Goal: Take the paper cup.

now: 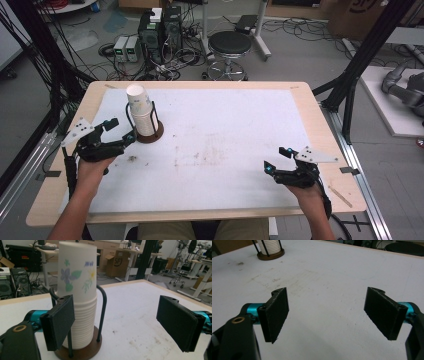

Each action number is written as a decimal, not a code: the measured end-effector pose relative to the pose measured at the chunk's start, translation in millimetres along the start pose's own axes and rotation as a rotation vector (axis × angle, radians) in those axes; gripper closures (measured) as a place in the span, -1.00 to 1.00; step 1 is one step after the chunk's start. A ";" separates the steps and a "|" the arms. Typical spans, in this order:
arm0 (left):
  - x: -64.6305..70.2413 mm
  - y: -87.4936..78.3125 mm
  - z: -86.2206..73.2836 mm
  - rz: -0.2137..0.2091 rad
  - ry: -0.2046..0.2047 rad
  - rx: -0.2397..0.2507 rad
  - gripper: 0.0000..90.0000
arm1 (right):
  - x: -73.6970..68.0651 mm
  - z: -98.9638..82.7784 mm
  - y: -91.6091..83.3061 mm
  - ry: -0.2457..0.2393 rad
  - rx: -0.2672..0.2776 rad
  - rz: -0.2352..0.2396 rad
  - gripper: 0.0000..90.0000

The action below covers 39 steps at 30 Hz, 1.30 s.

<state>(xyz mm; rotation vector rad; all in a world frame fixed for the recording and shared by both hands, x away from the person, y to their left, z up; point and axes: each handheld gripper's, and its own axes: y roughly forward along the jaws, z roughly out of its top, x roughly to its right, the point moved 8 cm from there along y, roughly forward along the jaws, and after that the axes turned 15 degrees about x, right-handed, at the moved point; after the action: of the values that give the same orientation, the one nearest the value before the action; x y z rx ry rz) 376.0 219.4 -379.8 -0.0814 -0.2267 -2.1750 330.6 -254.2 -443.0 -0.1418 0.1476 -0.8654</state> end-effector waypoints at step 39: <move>-45.6 100.2 13.7 0.103 0.077 -0.227 -0.52 | 2.6 -3.8 -1.5 0.013 -0.016 0.002 -0.55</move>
<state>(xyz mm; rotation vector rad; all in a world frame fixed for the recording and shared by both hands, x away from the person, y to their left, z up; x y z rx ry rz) 483.8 202.5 -359.6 -0.1347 0.0678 -2.0885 330.4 -257.4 -446.6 -0.1512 0.1668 -0.8630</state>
